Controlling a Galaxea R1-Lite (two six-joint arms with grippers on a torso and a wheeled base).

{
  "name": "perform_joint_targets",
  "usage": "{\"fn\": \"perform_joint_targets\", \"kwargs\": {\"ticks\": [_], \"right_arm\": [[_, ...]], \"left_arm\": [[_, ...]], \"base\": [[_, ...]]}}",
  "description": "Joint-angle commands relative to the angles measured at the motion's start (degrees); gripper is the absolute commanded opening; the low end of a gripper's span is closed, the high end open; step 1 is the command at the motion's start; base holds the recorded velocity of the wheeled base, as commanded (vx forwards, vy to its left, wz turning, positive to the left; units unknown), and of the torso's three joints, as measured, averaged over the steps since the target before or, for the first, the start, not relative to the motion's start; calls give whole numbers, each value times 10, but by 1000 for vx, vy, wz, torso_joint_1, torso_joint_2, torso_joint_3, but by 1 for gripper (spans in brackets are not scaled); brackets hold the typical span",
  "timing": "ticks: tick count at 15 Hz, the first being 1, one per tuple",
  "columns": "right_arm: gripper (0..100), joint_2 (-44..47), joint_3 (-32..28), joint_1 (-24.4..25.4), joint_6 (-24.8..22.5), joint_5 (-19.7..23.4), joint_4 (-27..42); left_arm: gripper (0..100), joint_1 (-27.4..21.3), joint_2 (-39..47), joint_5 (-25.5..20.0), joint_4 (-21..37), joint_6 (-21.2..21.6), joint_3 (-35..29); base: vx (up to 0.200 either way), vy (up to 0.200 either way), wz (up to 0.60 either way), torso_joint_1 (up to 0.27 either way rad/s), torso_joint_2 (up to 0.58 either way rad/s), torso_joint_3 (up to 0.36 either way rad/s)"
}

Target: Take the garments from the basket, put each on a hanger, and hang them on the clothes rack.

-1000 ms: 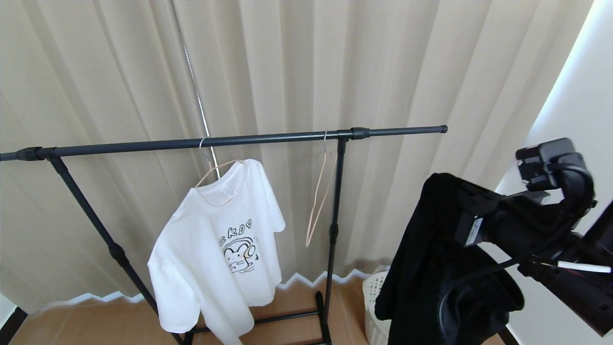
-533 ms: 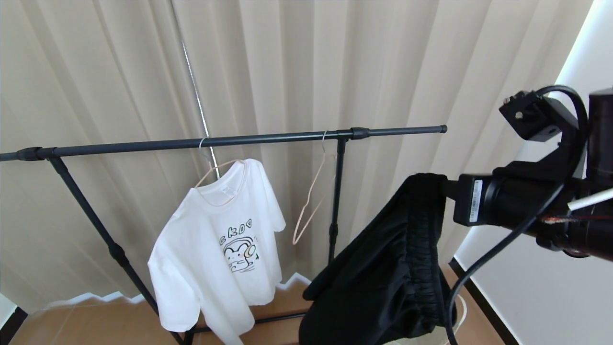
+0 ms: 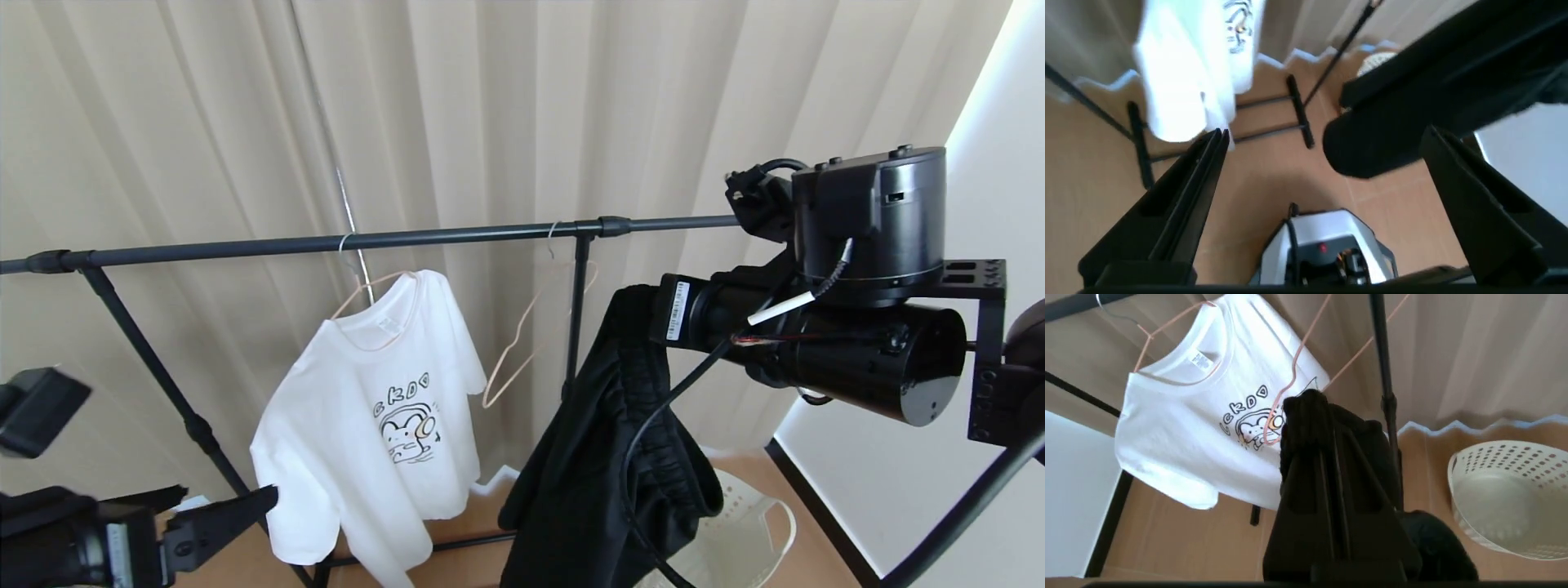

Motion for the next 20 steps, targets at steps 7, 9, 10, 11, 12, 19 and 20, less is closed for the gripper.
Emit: {"fn": "perform_joint_targets", "kwargs": {"ticks": [7, 9, 10, 11, 12, 19, 20], "right_arm": [[0, 59, -38, 28, 37, -35, 0], [0, 90, -74, 28, 52, -90, 0], [0, 96, -85, 29, 63, -96, 1], [0, 96, -86, 29, 65, -97, 2], [0, 96, -86, 31, 66, -97, 1], [0, 90, -88, 60, 67, -111, 1], [0, 92, -88, 61, 67, -122, 0]], "left_arm": [[100, -240, 294, 48, -24, -93, -208], [100, -257, 333, 69, -48, -108, -229], [100, -268, 352, 84, -65, -117, -236], [100, -279, 366, 100, -81, -125, -241], [100, -285, 380, 111, -93, -129, -246], [100, -330, 486, 184, -115, -180, -354], [100, -333, 497, 188, -115, -184, -369]], "base": [[0, 0, 0, 0, 0, 0], [0, 0, 0, 0, 0, 0], [0, 0, 0, 0, 0, 0], [0, 0, 0, 0, 0, 0], [0, 0, 0, 0, 0, 0], [0, 0, 0, 0, 0, 0], [0, 0, 0, 0, 0, 0]]}}
